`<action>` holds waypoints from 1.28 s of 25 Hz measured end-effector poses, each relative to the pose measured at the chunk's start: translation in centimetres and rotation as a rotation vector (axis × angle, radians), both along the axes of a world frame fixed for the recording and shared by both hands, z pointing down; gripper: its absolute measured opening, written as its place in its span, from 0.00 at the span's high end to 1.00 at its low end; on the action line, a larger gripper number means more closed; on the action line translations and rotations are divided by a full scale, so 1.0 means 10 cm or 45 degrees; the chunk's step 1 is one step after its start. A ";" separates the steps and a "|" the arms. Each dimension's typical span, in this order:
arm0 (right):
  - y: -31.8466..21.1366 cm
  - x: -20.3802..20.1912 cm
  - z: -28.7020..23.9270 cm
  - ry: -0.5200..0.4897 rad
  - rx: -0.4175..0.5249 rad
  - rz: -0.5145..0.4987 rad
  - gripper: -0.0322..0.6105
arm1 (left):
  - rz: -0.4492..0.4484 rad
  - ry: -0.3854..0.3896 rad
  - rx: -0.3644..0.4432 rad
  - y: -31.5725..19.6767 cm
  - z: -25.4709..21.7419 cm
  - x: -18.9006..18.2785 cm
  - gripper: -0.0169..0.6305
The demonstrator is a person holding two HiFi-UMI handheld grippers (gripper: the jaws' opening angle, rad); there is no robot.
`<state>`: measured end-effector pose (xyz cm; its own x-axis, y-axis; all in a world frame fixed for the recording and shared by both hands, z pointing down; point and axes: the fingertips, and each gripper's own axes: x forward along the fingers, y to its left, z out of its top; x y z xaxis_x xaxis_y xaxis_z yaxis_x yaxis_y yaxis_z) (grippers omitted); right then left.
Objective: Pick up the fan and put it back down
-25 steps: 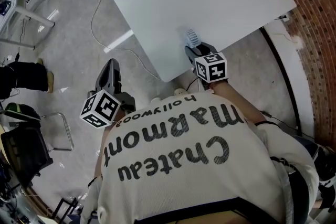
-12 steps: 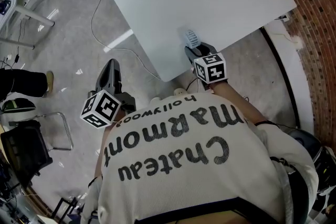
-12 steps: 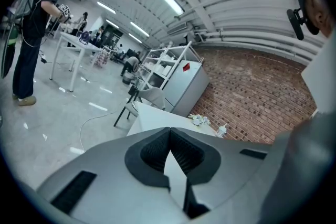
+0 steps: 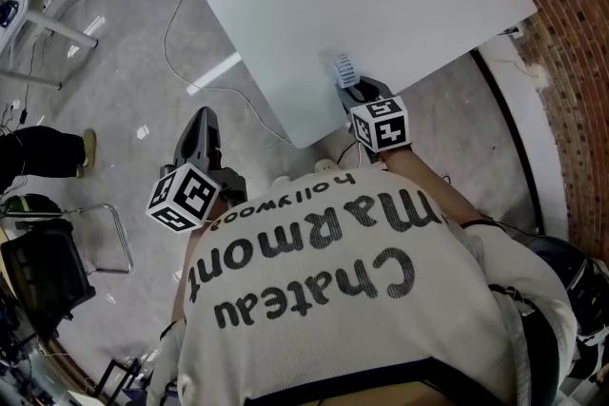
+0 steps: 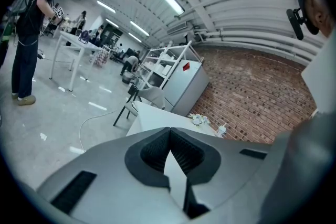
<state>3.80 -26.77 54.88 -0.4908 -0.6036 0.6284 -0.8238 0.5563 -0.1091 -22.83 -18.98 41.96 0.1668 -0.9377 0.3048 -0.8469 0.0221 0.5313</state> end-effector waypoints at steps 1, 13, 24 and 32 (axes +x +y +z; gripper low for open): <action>0.00 -0.01 0.00 0.000 -0.001 0.002 0.77 | 0.000 0.001 -0.001 0.00 0.00 -0.01 0.97; 0.02 0.00 -0.01 0.009 0.004 0.033 0.77 | 0.013 0.011 0.004 0.00 0.00 -0.06 0.97; 0.07 0.02 -0.02 0.003 -0.009 0.091 0.76 | 0.059 0.030 0.034 -0.09 -0.03 -0.09 0.97; 0.11 0.09 -0.06 -0.023 0.000 0.207 0.76 | 0.113 0.030 0.036 -0.14 -0.04 -0.15 0.97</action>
<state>4.70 -25.67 54.29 -0.3978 -0.6760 0.6203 -0.9008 0.4159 -0.1246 -24.33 -20.39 41.52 0.2563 -0.9272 0.2731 -0.8320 -0.0678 0.5507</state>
